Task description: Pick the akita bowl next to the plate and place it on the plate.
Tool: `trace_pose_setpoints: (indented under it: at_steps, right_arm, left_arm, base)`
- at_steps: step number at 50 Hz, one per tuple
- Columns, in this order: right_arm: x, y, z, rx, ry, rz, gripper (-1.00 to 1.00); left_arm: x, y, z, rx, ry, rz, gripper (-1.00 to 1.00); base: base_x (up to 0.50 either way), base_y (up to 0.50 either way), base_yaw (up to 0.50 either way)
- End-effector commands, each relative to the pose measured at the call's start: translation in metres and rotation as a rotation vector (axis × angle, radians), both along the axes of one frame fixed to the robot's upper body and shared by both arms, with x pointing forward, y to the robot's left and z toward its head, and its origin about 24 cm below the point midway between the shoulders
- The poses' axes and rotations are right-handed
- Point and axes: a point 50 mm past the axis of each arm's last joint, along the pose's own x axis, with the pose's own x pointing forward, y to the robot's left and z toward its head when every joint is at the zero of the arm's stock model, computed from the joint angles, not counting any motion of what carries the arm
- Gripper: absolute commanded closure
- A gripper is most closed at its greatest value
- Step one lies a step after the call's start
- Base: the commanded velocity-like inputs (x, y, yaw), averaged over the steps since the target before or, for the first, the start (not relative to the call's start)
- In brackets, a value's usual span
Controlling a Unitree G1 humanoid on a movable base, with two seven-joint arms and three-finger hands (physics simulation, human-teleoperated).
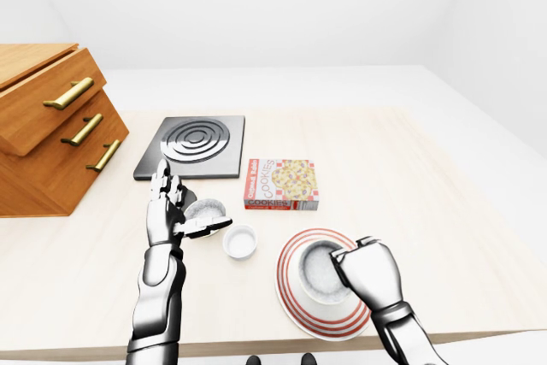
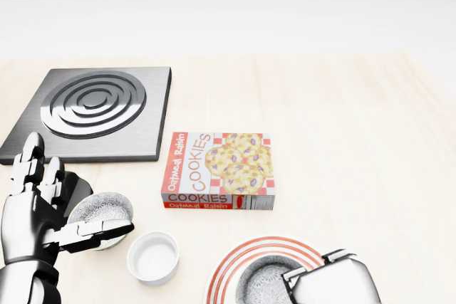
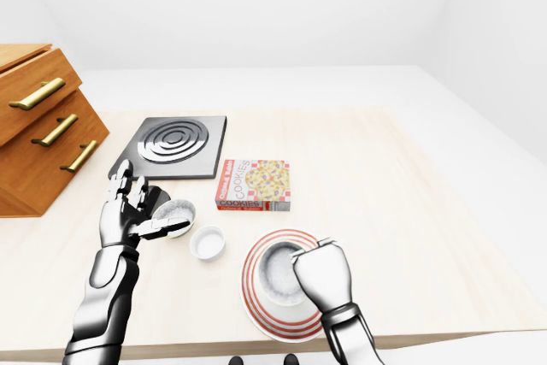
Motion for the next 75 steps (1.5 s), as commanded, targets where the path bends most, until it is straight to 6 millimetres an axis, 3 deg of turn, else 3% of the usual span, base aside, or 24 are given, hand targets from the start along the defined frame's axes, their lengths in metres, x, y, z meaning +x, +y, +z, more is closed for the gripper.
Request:
trace_pose_setpoints:
  at_steps: [1,26,75]
  right_arm:
    - [0.004,-0.008,-0.004,0.051,-0.009,-0.028,1.00]
    - [0.009,-0.012,-0.020,0.051,0.037,-0.042,1.00]
    - [0.013,-0.011,-0.029,0.043,0.037,-0.028,1.00]
  left_arm:
    - [0.000,0.000,-0.001,0.000,0.000,-0.001,-1.00]
    - [0.000,0.000,-0.001,0.000,0.000,0.000,-1.00]
    - [-0.001,-0.001,0.001,0.001,0.000,0.000,-1.00]
  base:
    - [0.00,0.00,0.00]
    - [0.00,0.00,0.00]
    - [0.00,0.00,0.00]
